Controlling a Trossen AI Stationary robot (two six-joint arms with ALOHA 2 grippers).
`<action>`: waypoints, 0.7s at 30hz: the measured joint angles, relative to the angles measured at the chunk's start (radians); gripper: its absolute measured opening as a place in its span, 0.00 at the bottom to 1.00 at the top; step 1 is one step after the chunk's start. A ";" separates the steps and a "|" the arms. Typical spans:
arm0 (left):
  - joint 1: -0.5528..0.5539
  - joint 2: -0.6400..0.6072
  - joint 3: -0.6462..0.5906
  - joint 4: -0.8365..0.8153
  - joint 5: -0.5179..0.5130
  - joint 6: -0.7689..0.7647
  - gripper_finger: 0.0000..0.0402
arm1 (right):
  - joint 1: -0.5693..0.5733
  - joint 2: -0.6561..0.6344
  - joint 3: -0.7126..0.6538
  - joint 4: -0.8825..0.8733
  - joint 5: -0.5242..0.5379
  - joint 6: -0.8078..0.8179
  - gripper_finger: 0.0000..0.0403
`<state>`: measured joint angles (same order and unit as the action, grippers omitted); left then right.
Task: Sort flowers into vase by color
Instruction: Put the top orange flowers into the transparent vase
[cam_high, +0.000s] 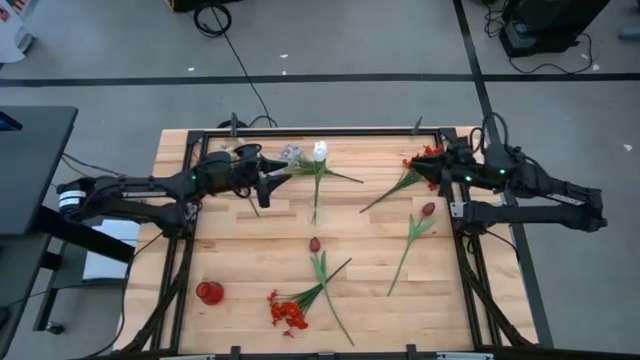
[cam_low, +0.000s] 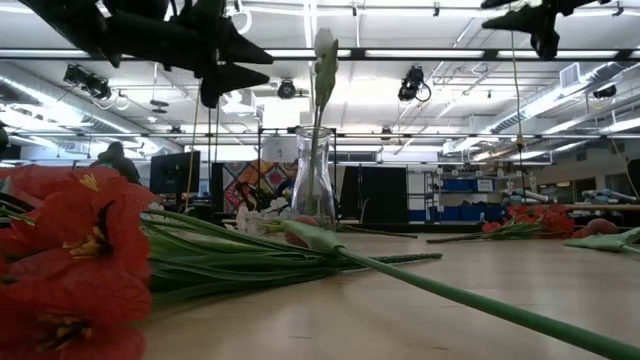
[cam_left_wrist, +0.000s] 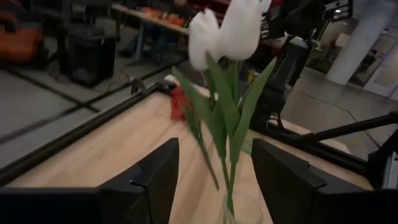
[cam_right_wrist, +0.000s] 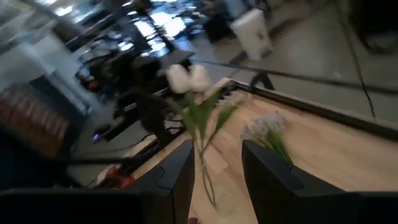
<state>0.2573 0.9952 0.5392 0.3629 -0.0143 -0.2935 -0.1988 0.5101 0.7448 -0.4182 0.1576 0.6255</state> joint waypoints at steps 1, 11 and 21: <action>0.002 -0.016 0.000 -0.028 -0.001 -0.015 0.52 | 0.000 0.016 0.000 0.000 0.026 0.056 0.35; 0.021 -0.113 0.000 -0.316 -0.017 -0.147 0.52 | -0.010 0.218 0.000 -0.164 0.215 0.617 0.35; 0.043 -0.122 0.000 -0.329 -0.015 -0.141 0.52 | -0.155 0.433 0.000 -0.468 0.141 0.972 0.35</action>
<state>0.3001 0.8734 0.5392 0.0341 -0.0295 -0.4343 -0.3537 0.9426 0.7448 -0.8865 0.2988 1.5974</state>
